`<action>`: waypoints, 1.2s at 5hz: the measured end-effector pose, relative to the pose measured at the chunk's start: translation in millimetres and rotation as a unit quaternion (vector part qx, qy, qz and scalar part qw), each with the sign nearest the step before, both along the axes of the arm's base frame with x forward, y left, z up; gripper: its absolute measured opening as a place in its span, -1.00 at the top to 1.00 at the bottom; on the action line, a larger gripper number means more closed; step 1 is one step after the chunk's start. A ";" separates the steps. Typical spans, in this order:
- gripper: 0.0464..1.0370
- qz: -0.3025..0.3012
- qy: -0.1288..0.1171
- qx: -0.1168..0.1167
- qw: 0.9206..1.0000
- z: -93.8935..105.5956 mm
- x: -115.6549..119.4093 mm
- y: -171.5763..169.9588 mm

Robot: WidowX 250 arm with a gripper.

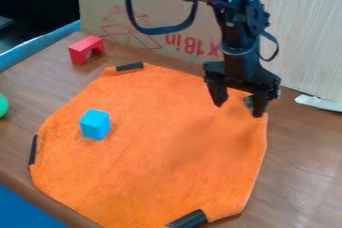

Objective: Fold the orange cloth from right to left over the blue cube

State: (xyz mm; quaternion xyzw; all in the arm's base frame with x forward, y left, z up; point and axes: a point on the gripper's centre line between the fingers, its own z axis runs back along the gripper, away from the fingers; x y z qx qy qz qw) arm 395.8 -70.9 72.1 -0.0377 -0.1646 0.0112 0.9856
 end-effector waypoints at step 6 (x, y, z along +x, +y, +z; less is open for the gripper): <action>-0.26 0.035 -0.022 0.015 0.999 -19.4 34.4 -10.0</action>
